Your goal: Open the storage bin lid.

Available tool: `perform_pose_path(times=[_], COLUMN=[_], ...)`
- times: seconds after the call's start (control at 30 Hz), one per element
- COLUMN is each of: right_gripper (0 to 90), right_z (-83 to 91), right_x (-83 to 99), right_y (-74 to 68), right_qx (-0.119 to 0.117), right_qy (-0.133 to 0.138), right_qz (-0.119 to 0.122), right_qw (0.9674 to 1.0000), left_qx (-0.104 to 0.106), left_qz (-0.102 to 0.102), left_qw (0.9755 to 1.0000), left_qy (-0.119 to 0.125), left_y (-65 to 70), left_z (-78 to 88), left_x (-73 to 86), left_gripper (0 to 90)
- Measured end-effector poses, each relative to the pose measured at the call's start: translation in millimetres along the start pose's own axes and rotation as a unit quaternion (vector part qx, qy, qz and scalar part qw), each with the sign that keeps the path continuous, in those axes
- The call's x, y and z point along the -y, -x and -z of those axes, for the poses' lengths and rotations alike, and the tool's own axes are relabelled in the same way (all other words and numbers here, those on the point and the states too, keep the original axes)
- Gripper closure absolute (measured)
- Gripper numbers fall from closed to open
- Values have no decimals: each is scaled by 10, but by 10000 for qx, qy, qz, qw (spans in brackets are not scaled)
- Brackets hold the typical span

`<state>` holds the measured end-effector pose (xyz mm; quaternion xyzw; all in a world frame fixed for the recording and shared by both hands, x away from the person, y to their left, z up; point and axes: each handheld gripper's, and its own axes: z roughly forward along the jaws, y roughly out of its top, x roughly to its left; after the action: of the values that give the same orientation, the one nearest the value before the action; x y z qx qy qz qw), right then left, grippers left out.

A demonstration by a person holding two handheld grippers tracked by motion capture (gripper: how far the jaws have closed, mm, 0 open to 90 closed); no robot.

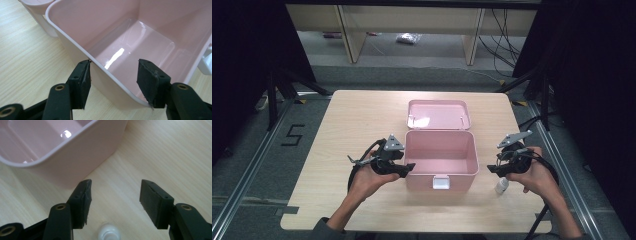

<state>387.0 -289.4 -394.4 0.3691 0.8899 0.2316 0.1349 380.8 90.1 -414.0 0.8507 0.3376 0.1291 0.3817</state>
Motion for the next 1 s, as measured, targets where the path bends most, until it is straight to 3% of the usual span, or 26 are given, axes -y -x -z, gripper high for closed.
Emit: perform_pose_path(times=[0.1,0.2,0.27,0.3,0.4,0.43,0.47,0.6,0.63,0.67,0.7,0.8,1.0], right_gripper=[429,426,427,427,423,421,418,403,397,388,381,380,376], right_z=[-3,0,1,-2,-9,-19,-19,-33,-38,-50,-52,-62,-61], right_x=[27,46,59,69,93,103,115,168,183,193,206,230,268], right_y=[-19,-62,-60,-88,-63,-78,-62,-47,-65,-40,-57,-37,-39], right_qx=[-28,-81,-83,-108,-147,-118,-166,-189,-222,-195,-216,-249,-217], right_qy=[-98,-273,-353,-425,-545,-663,-600,-737,-816,-793,-846,-898,-1042], right_qz=[95,28,172,73,231,62,213,189,49,188,102,228,203], right_qw=[9999,9996,9992,9990,9981,9977,9978,9969,9964,9965,9961,9954,9941], left_qx=[8,11,-1,-9,-12,-12,-11,-9,-10,-10,-15,9,3], left_qz=[-3,-10,-8,-3,-2,5,6,15,7,9,7,8,-1], left_qw=[10000,10000,10000,10000,10000,10000,10000,10000,10000,10000,10000,10000,10000], left_qy=[-2,-13,-23,-17,-29,-32,-34,-34,-39,-40,-42,-40,-42], left_y=[-3,-5,-6,-5,-5,-4,-5,-5,-5,-5,-5,-7,-6], left_z=[0,-1,-2,-3,-6,-7,-7,-9,-9,-9,-9,-11,-12], left_x=[-1,-3,-5,-5,-7,-8,-8,-8,-8,-9,-9,-8,-9], left_gripper=[439,439,439,439,439,439,438,438,438,439,438,439,438])
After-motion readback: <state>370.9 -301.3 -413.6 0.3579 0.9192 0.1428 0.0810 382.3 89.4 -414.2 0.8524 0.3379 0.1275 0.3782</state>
